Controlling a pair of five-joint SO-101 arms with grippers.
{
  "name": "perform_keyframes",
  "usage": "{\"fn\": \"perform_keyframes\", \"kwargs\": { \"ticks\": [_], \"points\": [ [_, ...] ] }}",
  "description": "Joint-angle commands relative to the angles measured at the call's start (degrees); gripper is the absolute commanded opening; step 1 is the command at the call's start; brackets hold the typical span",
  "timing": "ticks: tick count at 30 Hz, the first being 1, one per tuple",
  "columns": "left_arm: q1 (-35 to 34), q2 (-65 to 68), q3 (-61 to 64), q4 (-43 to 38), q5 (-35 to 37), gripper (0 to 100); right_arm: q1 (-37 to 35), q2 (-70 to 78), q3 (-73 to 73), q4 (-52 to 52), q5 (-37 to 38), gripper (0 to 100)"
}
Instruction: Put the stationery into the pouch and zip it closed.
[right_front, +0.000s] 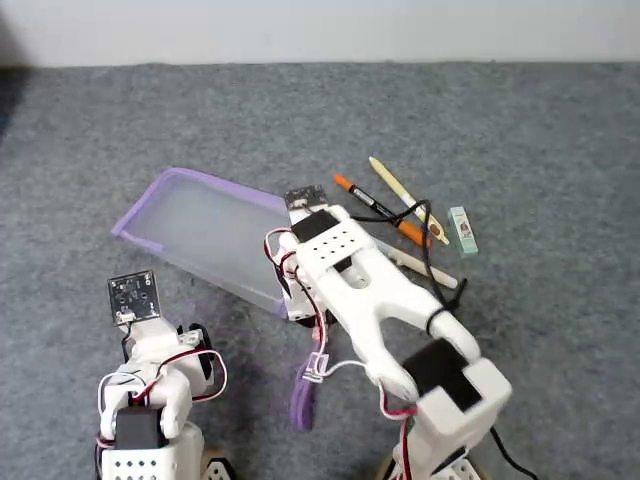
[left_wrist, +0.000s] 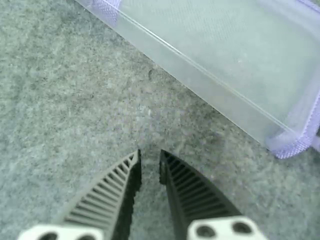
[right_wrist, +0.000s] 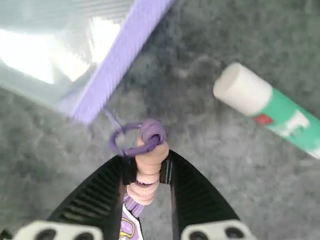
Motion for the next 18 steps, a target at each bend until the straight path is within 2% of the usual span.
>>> {"fn": "perform_keyframes", "kwargs": {
  "ticks": [1, 13, 18],
  "points": [
    [-0.26, -0.53, -0.48, 0.18, 0.18, 7, 0.66, -7.87, -2.46, 3.65, 0.62, 0.9],
    [-0.26, -0.53, -0.48, 0.18, 0.18, 7, -2.15, -21.67, -2.11, 4.53, 6.95, 0.9],
    [-0.26, -0.53, -0.48, 0.18, 0.18, 7, -5.58, -25.19, -2.02, 4.62, 11.08, 0.9]
  ]
}}
